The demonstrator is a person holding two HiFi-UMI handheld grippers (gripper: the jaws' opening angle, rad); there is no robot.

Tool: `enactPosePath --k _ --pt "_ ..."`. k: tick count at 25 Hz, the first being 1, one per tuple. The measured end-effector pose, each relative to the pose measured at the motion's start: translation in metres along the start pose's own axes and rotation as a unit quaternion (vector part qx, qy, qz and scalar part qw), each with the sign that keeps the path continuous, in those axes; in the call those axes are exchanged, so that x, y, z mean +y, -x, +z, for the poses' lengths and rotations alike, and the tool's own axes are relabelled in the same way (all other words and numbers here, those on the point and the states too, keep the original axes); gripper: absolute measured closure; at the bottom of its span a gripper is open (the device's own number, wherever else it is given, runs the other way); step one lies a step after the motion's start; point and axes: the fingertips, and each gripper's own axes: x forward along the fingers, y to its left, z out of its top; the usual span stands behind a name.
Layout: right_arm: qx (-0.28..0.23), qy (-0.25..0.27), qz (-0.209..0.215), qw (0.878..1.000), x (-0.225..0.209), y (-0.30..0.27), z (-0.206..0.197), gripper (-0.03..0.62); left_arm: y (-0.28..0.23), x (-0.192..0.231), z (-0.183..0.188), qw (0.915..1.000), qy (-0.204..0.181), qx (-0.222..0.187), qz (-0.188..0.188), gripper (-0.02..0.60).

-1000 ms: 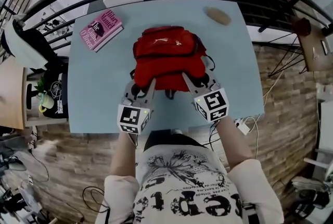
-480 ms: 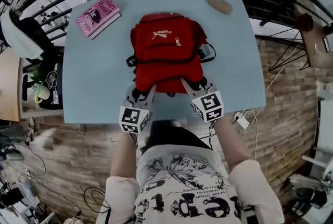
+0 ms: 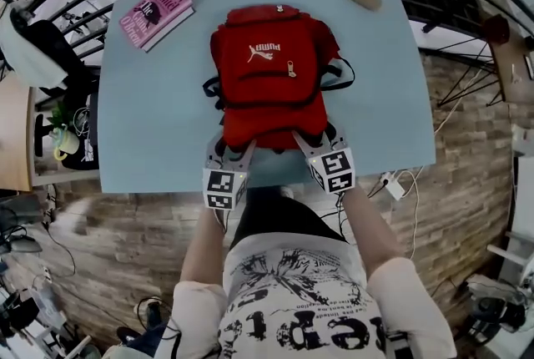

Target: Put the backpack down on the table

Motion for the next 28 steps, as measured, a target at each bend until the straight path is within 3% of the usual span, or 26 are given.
enactPosePath --k 4,8,11,15,17,20,22,25,28 --pt "-0.006 -0.006 -0.013 1.000 -0.009 0.008 0.002 0.230 0.008 0.005 0.005 0.9998 0.005 -0.011 0.017 0.275" --pt "-0.025 0.001 -0.019 0.999 -0.010 0.027 0.020 0.206 0.024 0.003 0.017 0.9995 -0.002 -0.022 0.024 0.261" --pt "-0.045 0.007 -0.017 0.999 -0.005 0.047 0.040 0.207 0.043 0.002 0.041 0.9978 -0.002 -0.057 0.034 0.261" --pt "-0.070 0.020 -0.017 0.997 0.005 0.073 0.071 0.298 0.065 -0.006 0.074 0.9956 -0.021 -0.085 0.035 0.271" --pt "-0.088 0.021 -0.020 0.996 0.007 0.083 0.091 0.381 0.073 -0.009 0.097 0.9933 -0.029 -0.105 0.037 0.337" --pt "-0.122 0.027 -0.036 0.992 0.007 0.099 0.126 0.486 0.088 -0.016 0.133 0.9881 -0.046 -0.140 0.043 0.488" --pt "-0.148 0.036 -0.054 0.987 0.006 0.112 0.149 0.547 0.098 -0.021 0.153 0.9833 -0.067 -0.163 0.045 0.521" --pt "-0.184 0.046 -0.072 0.979 0.006 0.131 0.179 0.599 0.113 -0.031 0.187 0.9760 -0.086 -0.196 0.042 0.547" --pt "-0.209 0.058 -0.072 0.974 0.012 0.147 0.204 0.599 0.128 -0.039 0.220 0.9710 -0.088 -0.220 0.032 0.559"
